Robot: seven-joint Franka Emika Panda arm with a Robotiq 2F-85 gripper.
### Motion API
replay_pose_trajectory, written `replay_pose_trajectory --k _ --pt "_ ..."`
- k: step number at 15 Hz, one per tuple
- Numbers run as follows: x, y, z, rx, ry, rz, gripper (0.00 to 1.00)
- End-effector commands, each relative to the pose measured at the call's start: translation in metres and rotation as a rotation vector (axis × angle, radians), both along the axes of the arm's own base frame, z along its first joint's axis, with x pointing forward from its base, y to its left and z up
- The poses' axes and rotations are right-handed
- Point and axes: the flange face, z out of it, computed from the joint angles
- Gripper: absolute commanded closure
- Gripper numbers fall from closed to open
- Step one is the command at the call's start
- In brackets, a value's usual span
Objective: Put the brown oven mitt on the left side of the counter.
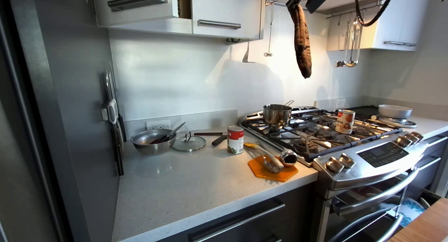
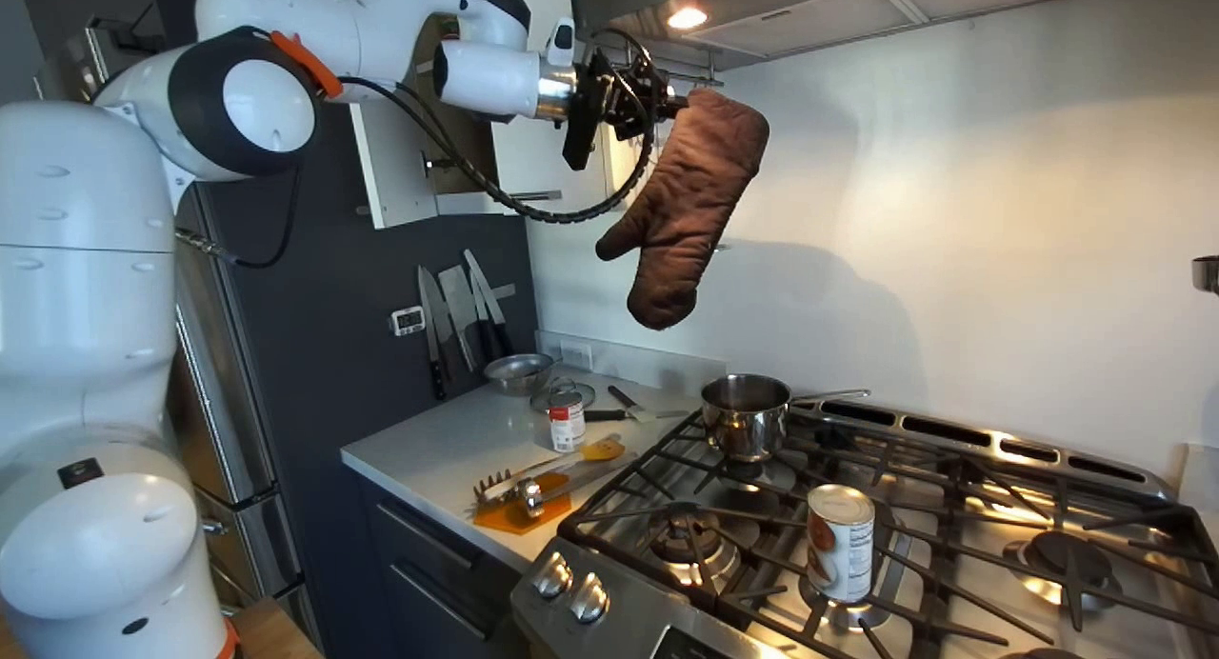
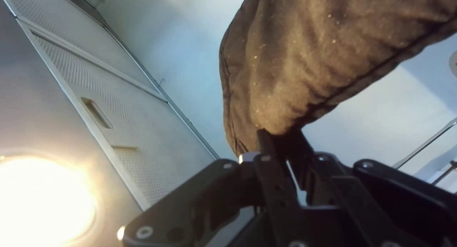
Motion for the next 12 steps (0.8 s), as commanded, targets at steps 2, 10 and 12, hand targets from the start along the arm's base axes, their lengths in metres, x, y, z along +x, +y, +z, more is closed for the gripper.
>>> replay_pose_trajectory --k 2,10,12 --pt "-0.032 -0.009 -0.008 0.028 0.068 0.000 0.96" --pt "-0.088 -0.013 -0.083 0.146 0.294 0.031 0.96" --pt "-0.096 -0.013 -0.096 0.172 0.337 0.056 0.96"
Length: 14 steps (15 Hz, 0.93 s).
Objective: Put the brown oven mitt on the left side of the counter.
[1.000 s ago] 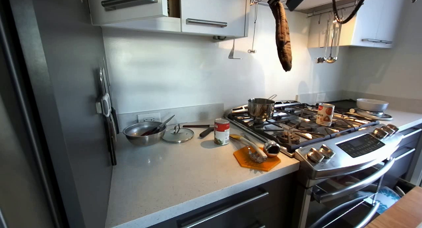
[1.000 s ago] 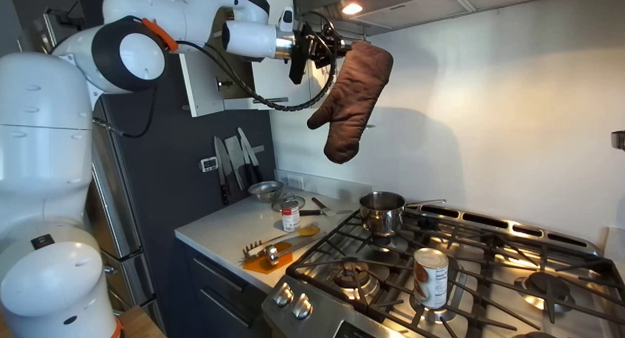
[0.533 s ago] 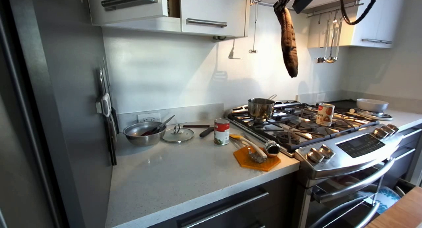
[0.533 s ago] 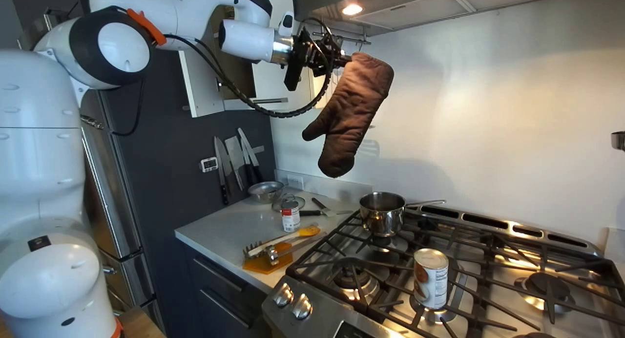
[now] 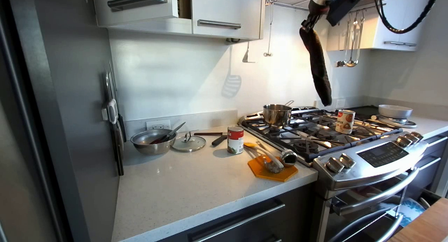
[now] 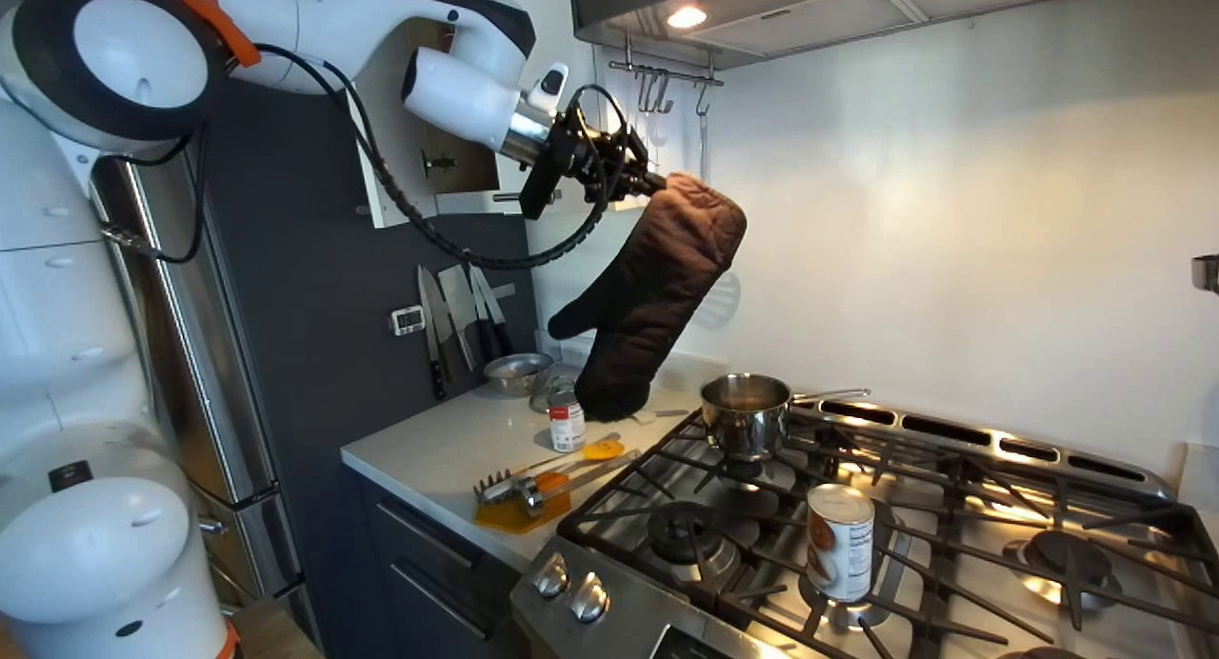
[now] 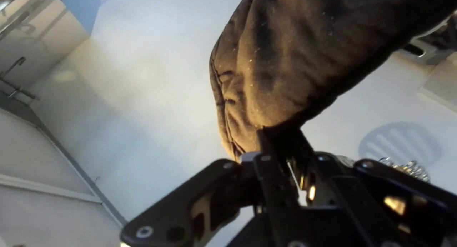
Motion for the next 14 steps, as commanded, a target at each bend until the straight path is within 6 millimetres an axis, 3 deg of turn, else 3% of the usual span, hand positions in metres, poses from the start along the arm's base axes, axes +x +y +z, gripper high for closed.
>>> replay_pose_trajectory --k 1,3,4,5,6,7,9,10,12,14 --pt "-0.032 0.011 -0.051 0.055 0.094 0.067 0.96" --pt "-0.035 0.019 -0.073 0.111 0.140 0.111 0.96" --pt "-0.039 0.035 -0.101 0.140 0.172 0.121 0.96" --pt "-0.038 0.040 -0.113 0.159 0.192 0.129 0.96" --pt "-0.036 0.039 -0.111 0.166 0.225 0.142 0.96" --pt "-0.041 0.055 -0.134 0.173 0.252 0.138 0.96" --pt "-0.041 0.053 -0.132 0.179 0.287 0.147 0.96" --pt "-0.046 0.068 -0.150 0.181 0.299 0.146 0.96" --pt "-0.046 0.066 -0.147 0.192 0.318 0.156 0.96" --pt "-0.048 0.077 -0.162 0.198 0.337 0.146 0.96"
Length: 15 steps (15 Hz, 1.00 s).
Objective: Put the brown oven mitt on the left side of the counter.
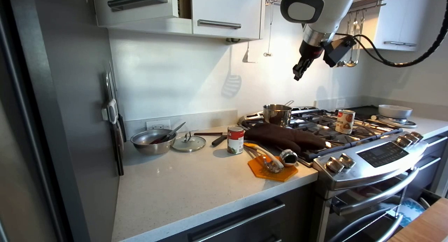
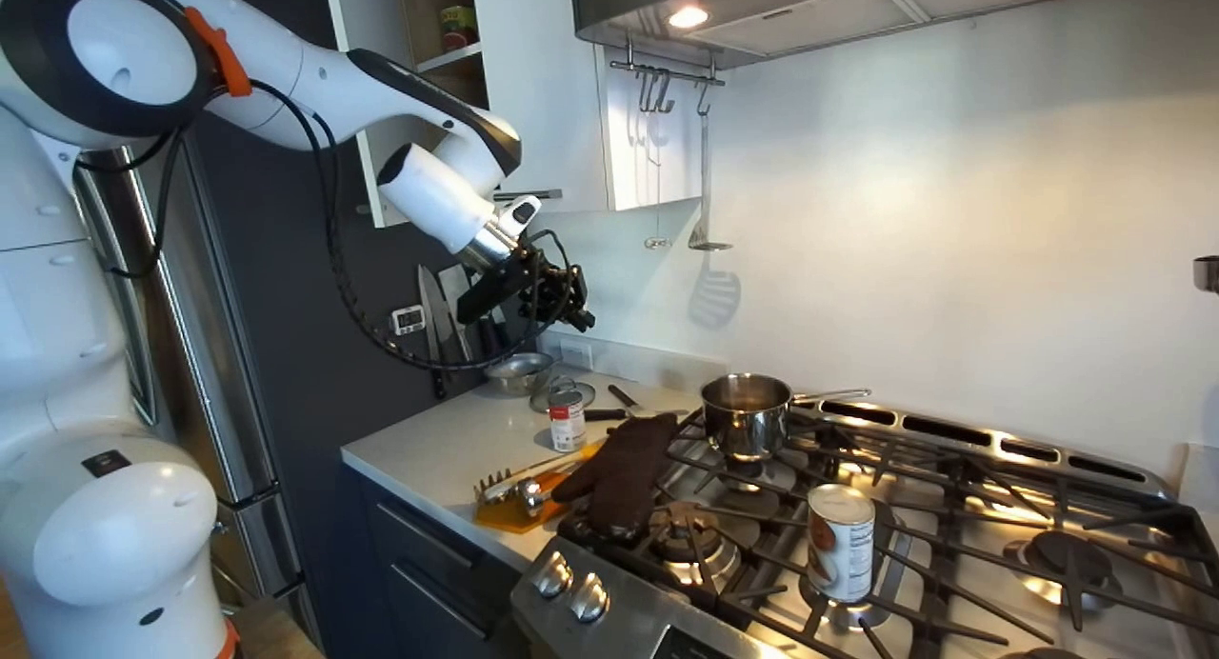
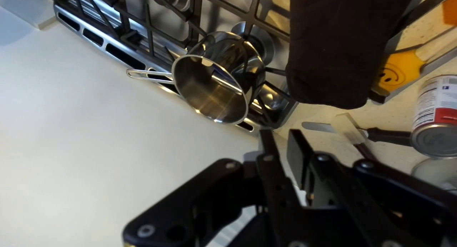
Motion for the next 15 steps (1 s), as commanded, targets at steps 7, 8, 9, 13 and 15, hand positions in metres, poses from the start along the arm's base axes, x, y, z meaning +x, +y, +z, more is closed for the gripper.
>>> replay_pose_trajectory --k 7,8,9,13,15 --pt "0.003 0.018 -0.089 0.125 0.166 -0.018 0.60" --pt "0.005 0.019 -0.099 0.141 0.181 -0.022 0.53" --pt "0.011 0.016 -0.106 0.154 0.185 -0.029 0.46" --pt "0.038 -0.006 -0.118 0.176 0.212 -0.076 0.15" --pt "0.053 -0.020 -0.118 0.194 0.210 -0.105 0.01"
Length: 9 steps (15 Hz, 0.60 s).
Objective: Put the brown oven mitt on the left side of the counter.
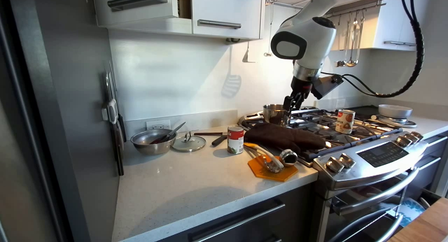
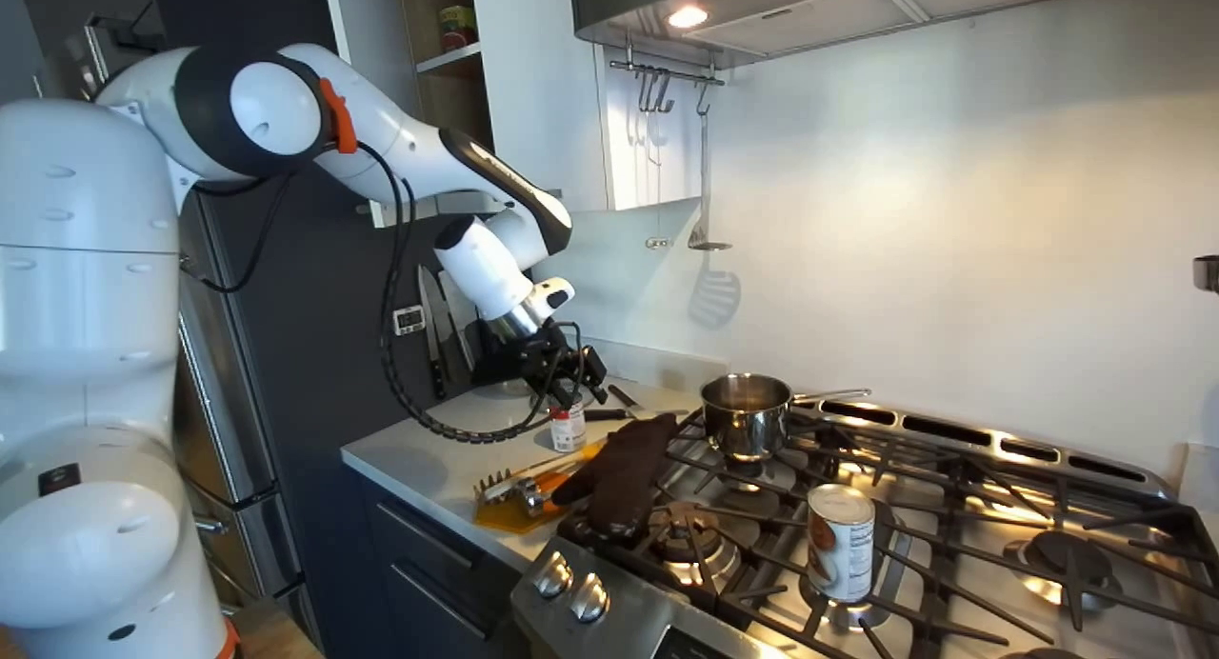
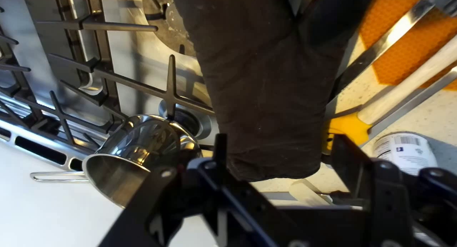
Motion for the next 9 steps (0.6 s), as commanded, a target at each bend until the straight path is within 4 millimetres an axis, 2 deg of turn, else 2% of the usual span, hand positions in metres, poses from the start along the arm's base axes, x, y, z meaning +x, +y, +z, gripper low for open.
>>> replay_pose_trajectory --k 1,3,6,9 --pt "0.033 -0.028 0.000 0.026 0.017 -0.037 0.00" --pt "0.051 -0.044 0.004 0.052 0.007 -0.047 0.00" --pt "0.074 -0.081 0.015 0.051 0.020 -0.076 0.00" --pt "0.080 -0.111 0.024 0.039 0.081 -0.104 0.00"
